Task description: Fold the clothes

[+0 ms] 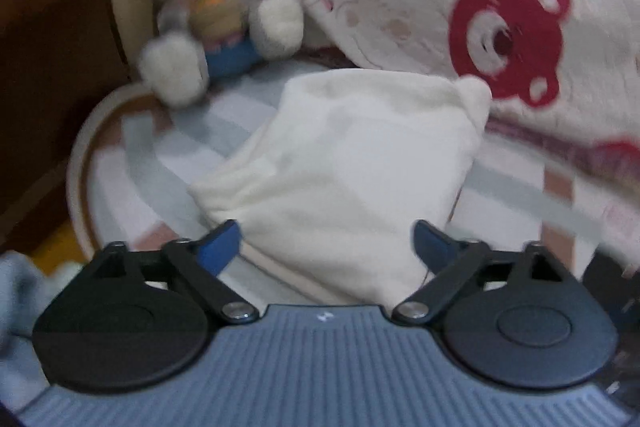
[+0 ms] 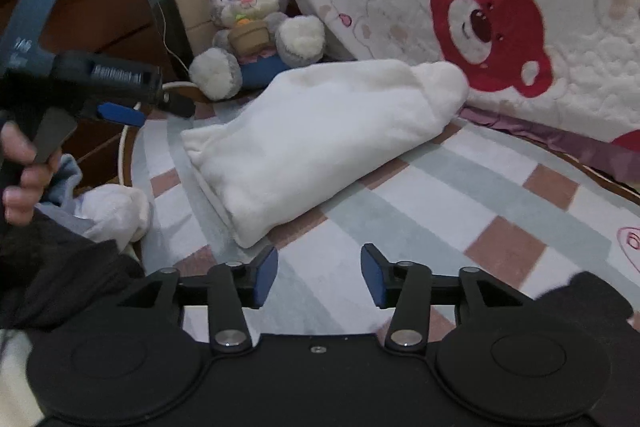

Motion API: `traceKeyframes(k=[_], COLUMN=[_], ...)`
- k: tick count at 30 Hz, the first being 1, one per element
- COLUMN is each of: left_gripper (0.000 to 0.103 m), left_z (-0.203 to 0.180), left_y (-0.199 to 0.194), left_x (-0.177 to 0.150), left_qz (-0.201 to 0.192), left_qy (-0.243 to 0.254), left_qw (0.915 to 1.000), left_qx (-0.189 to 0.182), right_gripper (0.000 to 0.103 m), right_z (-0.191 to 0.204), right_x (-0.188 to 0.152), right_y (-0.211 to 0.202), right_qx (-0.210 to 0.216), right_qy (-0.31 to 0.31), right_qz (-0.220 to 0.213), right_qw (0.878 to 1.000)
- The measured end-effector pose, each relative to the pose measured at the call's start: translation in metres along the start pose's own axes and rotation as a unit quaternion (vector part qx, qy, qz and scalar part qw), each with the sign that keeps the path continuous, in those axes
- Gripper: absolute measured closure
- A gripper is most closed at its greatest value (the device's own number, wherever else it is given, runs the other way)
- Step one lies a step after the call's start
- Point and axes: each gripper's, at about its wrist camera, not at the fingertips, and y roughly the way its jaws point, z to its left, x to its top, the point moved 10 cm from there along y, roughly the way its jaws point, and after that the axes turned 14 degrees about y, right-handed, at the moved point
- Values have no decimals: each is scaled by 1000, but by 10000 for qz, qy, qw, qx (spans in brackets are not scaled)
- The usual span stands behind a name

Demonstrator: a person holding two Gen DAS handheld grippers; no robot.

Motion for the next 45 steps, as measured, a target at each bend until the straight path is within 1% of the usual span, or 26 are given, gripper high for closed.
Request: traceKeyframes(k=[1,2,5,8,9,12,14,17,20,25,27,30,34,36,37,38,39,43,45], left_gripper=[0,0,0,0,0,0,0,0,0,0,0,0,0,0,0,0,0,0,0], left_z=[-12,-23,-54,-70,-74,-81,-85,-91,-101,-119,-125,-135,-146,-151,-154,-158,-160,-167,-169], left_y=[-10,-18,-37,-56,-62,-82,-95,-109,-119,-133,-141,-156,-170,-175,-176,-176,-176,-175,-176], left_x=[-2,-6,-22,-40,-46,-64,-75,-87,-97,-107,-108,-111,-106,-102,-101,-101,-102,-107,-107], left_qz=[1,8,154,209,212,184,149,154,75,161,124,70,-41,-86,-84,-67,-34,76,62], left_qy=[83,95,-38,-96,-91,5,29,46,-5,203,160,70,195,309,377,439,462,449,443], left_qw=[10000,10000,9996,9996,9997,9998,9998,9998,10000,9996,9997,9999,9998,9995,9993,9990,9989,9988,9988], left_qx=[49,-2,-247,-176,-117,25,106,135,17,142,104,58,-16,-14,-16,-46,-71,-197,-214], right_gripper=[48,47,46,46,46,46,46,46,46,45,42,40,36,30,27,21,19,18,18], right_z=[-2,-5,-15,-15,-15,-16,-17,-16,-15,-8,-8,-8,-4,1,4,6,6,2,-3], right_x=[0,0,-4,-12,-15,-26,-32,-42,-50,-57,-59,-59,-58,-58,-60,-61,-62,-64,-62], right_y=[-7,-13,-32,-52,-58,-77,-87,-103,-117,-144,-155,-171,-189,-195,-197,-198,-198,-199,-201], right_qx=[27,31,33,356,373,74,-70,-216,-391,-370,-454,-547,-679,-720,-698,-664,-655,-652,-673], right_qy=[77,235,717,1009,1005,719,590,392,143,12,-67,-111,-147,-222,-250,-262,-217,-5,122], right_qz=[-35,-62,-92,-74,-142,-421,-527,-682,-777,-960,-1062,-1200,-1201,-1208,-1208,-1211,-1216,-1216,-1253], right_qw=[10000,9997,9974,9942,9941,9965,9968,9967,9961,9947,9933,9912,9903,9898,9899,9901,9902,9904,9898])
